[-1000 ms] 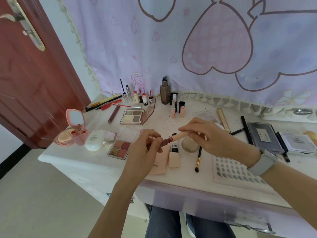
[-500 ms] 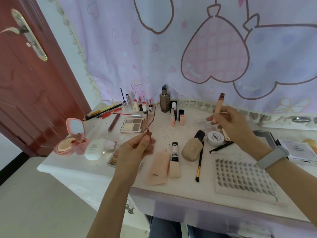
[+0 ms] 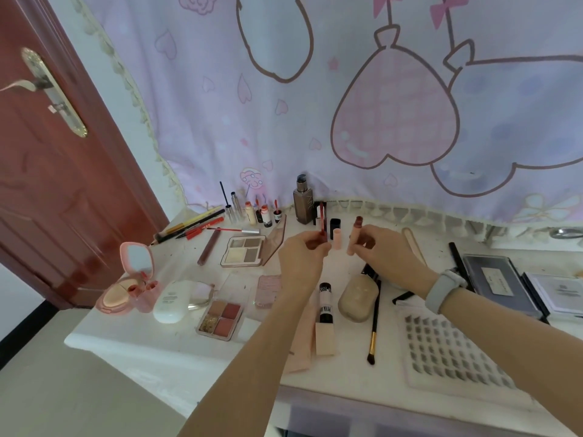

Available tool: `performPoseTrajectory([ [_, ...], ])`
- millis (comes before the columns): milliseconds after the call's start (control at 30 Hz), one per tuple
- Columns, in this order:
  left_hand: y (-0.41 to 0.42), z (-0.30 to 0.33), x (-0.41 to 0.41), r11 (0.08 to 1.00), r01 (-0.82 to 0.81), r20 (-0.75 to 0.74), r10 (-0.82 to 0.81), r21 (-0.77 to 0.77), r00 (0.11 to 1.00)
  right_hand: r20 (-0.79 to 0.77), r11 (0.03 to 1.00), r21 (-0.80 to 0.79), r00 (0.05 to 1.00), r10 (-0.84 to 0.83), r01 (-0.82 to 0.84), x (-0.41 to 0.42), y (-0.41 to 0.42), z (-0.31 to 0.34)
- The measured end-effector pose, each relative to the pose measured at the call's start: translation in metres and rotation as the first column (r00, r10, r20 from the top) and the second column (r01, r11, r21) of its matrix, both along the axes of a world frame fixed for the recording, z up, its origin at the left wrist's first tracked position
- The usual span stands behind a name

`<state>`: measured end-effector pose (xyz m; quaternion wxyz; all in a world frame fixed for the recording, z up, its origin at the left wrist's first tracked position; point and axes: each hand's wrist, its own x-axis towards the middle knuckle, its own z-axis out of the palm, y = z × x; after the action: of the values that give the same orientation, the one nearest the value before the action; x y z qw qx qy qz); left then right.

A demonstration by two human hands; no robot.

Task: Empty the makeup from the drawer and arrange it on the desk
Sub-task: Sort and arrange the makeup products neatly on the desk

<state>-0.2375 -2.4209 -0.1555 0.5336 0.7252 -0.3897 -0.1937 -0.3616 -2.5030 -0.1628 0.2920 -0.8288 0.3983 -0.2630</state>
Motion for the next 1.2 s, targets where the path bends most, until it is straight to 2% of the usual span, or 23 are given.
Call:
performPoseTrajectory([
  [267,-0.018,-0.026,0.016,0.981,-0.056,0.136,0.031,0.185,0.99,-0.212,0.995,-0.054,0.975,0.066,-0.079,0.022,-0.014,-0.011],
  [533,-0.025,-0.029,0.012,0.977,-0.04,0.158,0.006,0.211,0.987,-0.192,0.999,-0.034,0.981,0.023,-0.031,0.026,-0.016,-0.018],
  [767,-0.013,-0.022,0.006,0.97,-0.105,0.224,0.055,0.221,0.973,-0.185,0.999,-0.032,0.983,0.008,-0.014,0.016,-0.015,-0.017],
  [833,-0.002,-0.015,0.002,0.978,-0.098,0.242,0.051,0.185,0.969,-0.113,0.998,-0.066,0.993,-0.028,0.02,0.008,-0.013,-0.015],
  [933,0.025,-0.006,0.0,0.984,-0.096,0.292,0.048,0.153,0.955,0.018,0.974,-0.212,0.997,-0.078,0.08,-0.001,0.001,-0.005],
  [1000,0.047,-0.001,0.005,0.983,-0.139,0.321,0.093,0.123,0.942,0.036,0.953,-0.303,0.999,0.011,0.001,0.0,0.016,0.002],
  [1033,0.057,0.001,0.009,0.979,-0.171,0.321,0.128,0.107,0.938,-0.003,0.941,-0.328,0.996,0.091,-0.087,0.004,0.023,0.006],
  [1100,0.077,0.004,0.02,0.966,-0.237,0.322,0.194,0.1,0.927,-0.167,0.892,-0.322,0.947,0.275,-0.317,0.017,0.036,0.011],
  [1200,0.099,0.001,0.037,0.945,-0.304,0.365,0.243,0.121,0.899,-0.438,0.775,-0.263,0.787,0.435,-0.574,0.048,0.047,0.011],
])
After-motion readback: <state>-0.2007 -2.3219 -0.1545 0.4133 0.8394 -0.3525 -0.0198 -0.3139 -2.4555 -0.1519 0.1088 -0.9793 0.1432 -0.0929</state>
